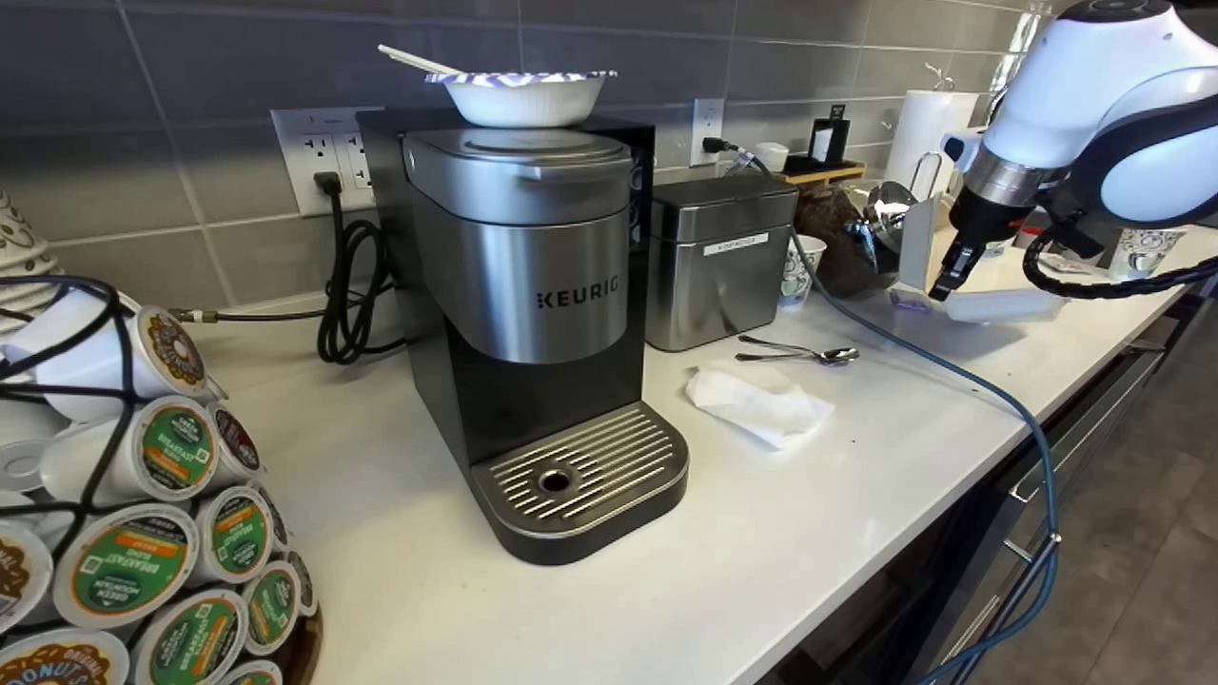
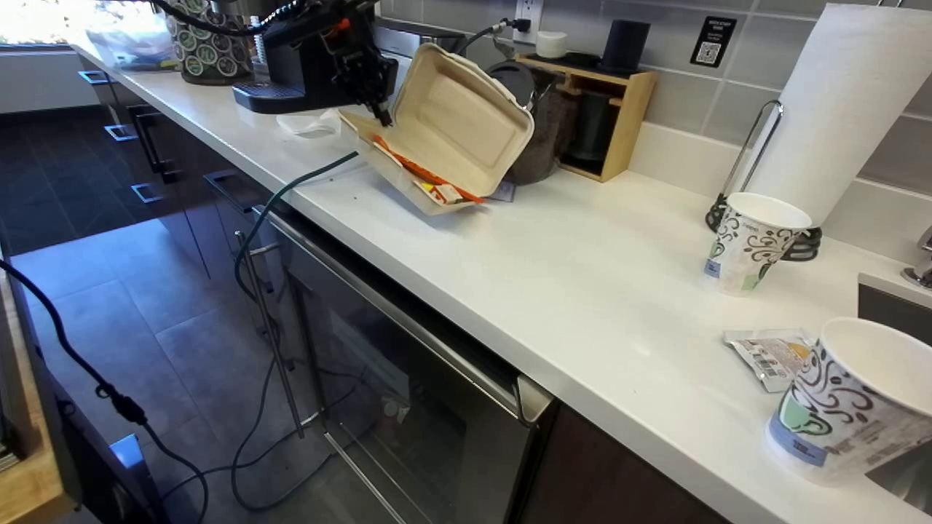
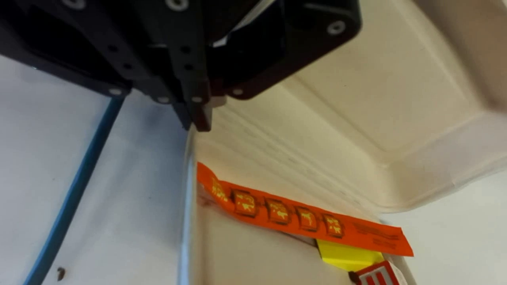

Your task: Move the Foam food container to the left

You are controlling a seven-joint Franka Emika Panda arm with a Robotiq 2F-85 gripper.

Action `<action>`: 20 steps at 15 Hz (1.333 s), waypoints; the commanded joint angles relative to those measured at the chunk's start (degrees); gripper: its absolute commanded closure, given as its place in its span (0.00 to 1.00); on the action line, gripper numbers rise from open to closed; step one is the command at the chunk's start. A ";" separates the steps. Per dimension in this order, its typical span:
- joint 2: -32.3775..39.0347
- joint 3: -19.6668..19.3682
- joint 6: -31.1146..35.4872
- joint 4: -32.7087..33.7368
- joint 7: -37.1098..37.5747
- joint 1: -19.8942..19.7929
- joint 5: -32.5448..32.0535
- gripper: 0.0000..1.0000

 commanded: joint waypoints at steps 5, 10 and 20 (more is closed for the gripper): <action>0.90 1.52 -4.01 1.17 -1.05 0.77 0.65 1.00; 2.50 6.33 -13.66 1.77 7.23 6.76 -0.52 1.00; 7.27 9.31 -15.42 7.95 11.37 12.33 -3.42 0.74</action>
